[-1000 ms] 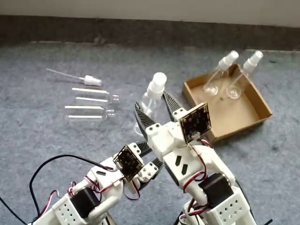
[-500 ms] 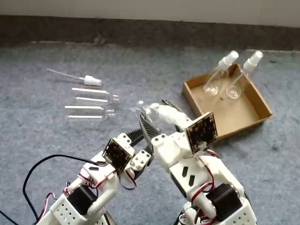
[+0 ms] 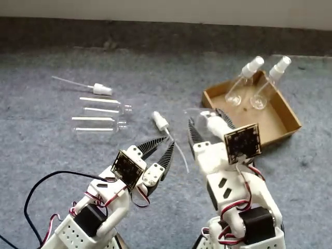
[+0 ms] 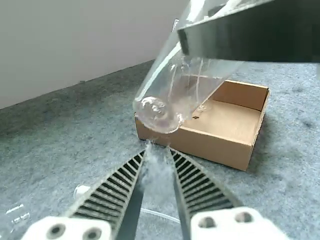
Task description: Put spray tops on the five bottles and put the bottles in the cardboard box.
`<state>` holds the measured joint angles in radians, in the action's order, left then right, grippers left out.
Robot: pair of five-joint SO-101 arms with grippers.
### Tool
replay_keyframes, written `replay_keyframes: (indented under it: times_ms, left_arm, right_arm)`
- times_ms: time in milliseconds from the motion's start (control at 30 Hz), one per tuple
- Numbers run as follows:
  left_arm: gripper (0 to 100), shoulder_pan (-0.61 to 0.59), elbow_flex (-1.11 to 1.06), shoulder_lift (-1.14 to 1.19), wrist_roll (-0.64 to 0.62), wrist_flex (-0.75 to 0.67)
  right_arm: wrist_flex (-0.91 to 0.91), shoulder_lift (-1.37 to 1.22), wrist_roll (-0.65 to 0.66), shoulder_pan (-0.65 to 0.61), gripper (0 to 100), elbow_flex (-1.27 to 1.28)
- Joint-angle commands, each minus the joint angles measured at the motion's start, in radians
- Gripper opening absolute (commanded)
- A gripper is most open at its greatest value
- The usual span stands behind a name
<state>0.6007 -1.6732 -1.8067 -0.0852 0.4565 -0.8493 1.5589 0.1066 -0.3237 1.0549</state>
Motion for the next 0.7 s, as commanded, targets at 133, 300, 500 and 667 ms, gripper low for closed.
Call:
replay_keyframes:
  times_ms: [133,300,500,667]
  left_arm:
    - [0,0.004,-0.021,-0.013,0.005,-0.021]
    - [0,-0.035,-0.021,-0.013,0.006,0.005]
    - [0,-0.105,-0.021,-0.013,0.006,0.005]
    - [0,-0.127,-0.021,-0.013,0.006,0.005]
  right_arm:
    - [0.001,-0.170,0.141,0.252,8.4,-0.036]
    - [0.035,-0.403,0.166,0.341,8.4,-0.082]
    - [0.188,-0.642,0.183,0.394,8.4,-0.159]
    - [0.248,-0.805,0.178,0.392,8.4,-0.254]
